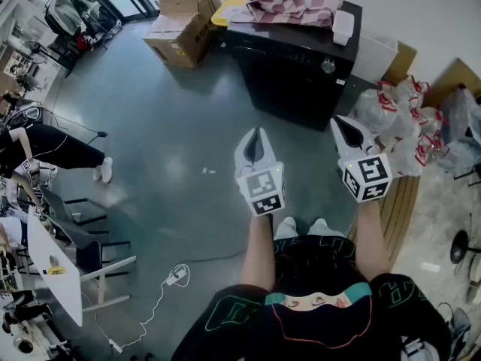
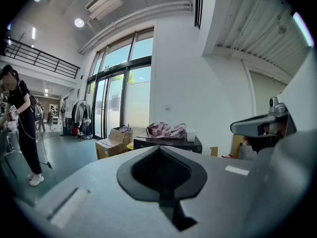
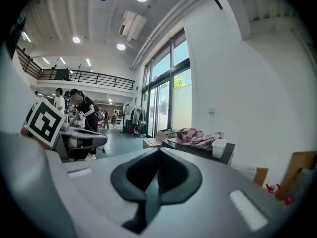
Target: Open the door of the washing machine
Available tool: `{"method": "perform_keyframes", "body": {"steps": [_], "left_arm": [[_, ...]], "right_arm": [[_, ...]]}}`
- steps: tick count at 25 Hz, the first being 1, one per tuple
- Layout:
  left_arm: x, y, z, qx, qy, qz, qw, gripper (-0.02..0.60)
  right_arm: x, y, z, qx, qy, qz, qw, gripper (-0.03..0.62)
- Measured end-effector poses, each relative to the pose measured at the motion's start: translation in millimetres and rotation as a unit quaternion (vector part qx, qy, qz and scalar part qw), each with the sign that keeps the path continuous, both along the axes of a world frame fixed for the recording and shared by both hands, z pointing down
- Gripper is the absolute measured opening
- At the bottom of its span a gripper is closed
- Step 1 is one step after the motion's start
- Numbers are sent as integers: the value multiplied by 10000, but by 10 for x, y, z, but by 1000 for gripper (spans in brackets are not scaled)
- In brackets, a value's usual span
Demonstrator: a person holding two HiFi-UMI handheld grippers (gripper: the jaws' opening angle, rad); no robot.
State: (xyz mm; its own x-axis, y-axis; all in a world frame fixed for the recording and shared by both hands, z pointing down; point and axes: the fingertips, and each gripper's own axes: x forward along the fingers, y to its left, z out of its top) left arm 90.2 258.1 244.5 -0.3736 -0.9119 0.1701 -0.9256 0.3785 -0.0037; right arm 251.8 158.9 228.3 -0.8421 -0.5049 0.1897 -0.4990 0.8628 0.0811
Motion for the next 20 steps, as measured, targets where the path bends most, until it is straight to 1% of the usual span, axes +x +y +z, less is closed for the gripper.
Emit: {"method": "perform_keyframes", "body": {"steps": [3, 7, 9, 12, 14, 20], "left_arm": [[-59, -27, -9, 15, 4, 28, 10000, 11], [-189, -30, 1, 80, 56, 49, 9999, 11], [-267, -22, 3, 172, 165, 31, 9997, 11], [-401, 30, 17, 230, 428, -133, 9987, 11], [-479, 38, 44, 253, 511, -162, 9982, 11], [-665, 5, 82, 308, 500, -230, 9980, 11]], "right_arm": [[-77, -8, -42, 17, -82, 30, 10000, 3], [-172, -44, -65, -35, -197, 191, 9996, 3], [-219, -61, -90, -14, -188, 237, 9995, 3], [-280, -103, -120, 13, -166, 290, 9994, 3], [-322, -132, -125, 35, -134, 314, 9994, 3], [-485, -165, -162, 145, -36, 245, 9996, 3]]}}
